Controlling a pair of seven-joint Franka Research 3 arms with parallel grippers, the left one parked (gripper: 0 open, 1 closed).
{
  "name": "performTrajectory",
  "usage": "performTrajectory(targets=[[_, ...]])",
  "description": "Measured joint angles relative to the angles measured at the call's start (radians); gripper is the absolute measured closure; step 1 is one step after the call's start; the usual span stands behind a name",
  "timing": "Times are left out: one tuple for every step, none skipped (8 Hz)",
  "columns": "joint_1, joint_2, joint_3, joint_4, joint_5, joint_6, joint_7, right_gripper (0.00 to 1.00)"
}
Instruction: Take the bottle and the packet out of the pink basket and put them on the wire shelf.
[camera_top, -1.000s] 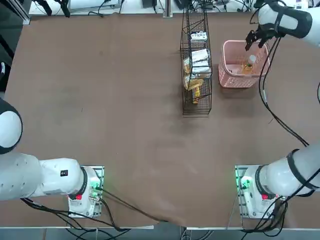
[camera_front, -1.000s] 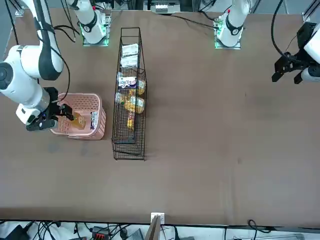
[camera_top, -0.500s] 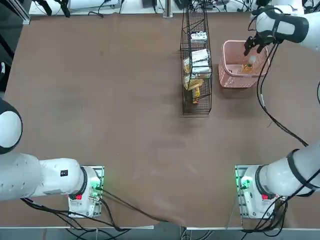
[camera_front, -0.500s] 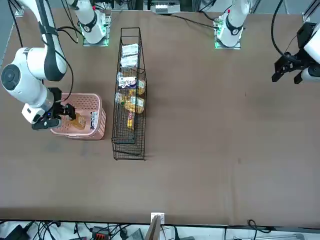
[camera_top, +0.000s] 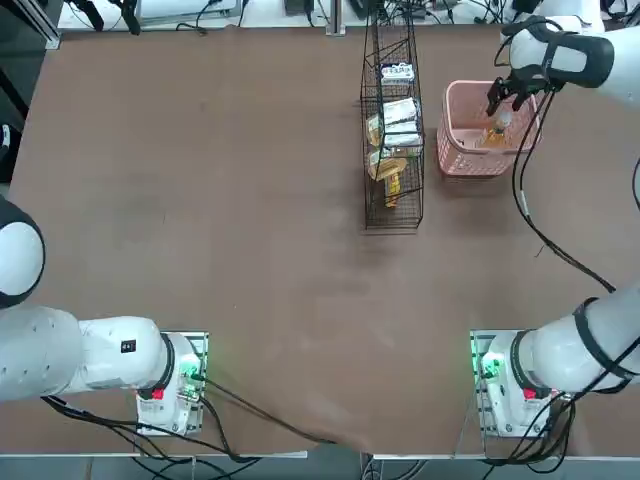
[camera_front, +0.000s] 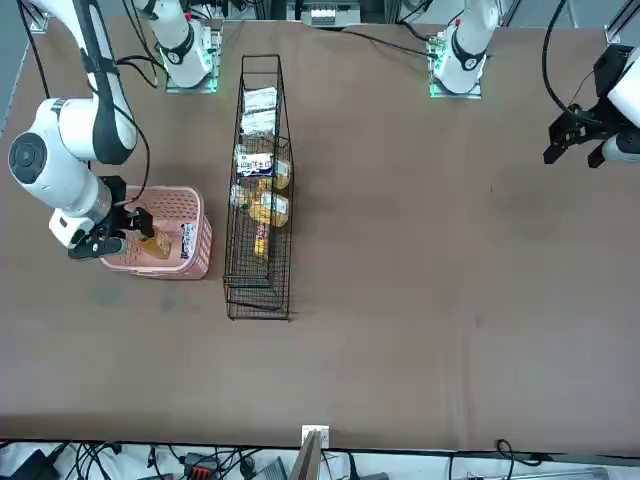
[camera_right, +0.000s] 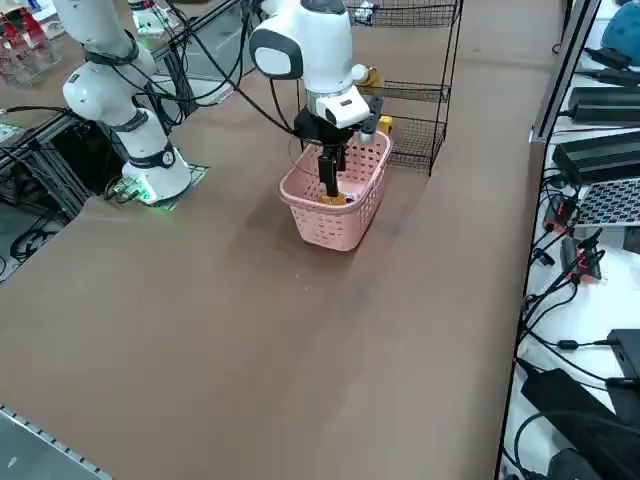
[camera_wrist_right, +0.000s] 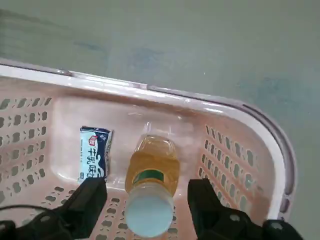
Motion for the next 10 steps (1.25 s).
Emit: performTrajectory(targets=[[0.000, 0.001, 0.000, -0.001, 0.000, 0.000, 0.003, 0.03], [0.000, 0.005, -0.001, -0.004, 0.000, 0.000, 0.012, 0.03], [0.000, 0.010, -0.001, -0.008, 0.000, 0.000, 0.021, 0.03], [0.000, 0.013, -0.001, -0.013, 0.001, 0.000, 0.030, 0.04], [0.000, 0.013, -0.001, -0.021, 0.001, 0.000, 0.034, 0.05], [0.000, 0.013, -0.001, -0.025, 0.001, 0.000, 0.045, 0.05], [0.000, 0.013, -0.001, -0.027, 0.001, 0.000, 0.063, 0.06], [0.000, 0.013, -0.001, -0.030, 0.001, 0.000, 0.078, 0.07], [0.000, 0.013, -0.001, -0.031, 0.001, 0.000, 0.081, 0.09], [0.000, 0.013, -0.001, -0.033, 0.001, 0.000, 0.081, 0.10]])
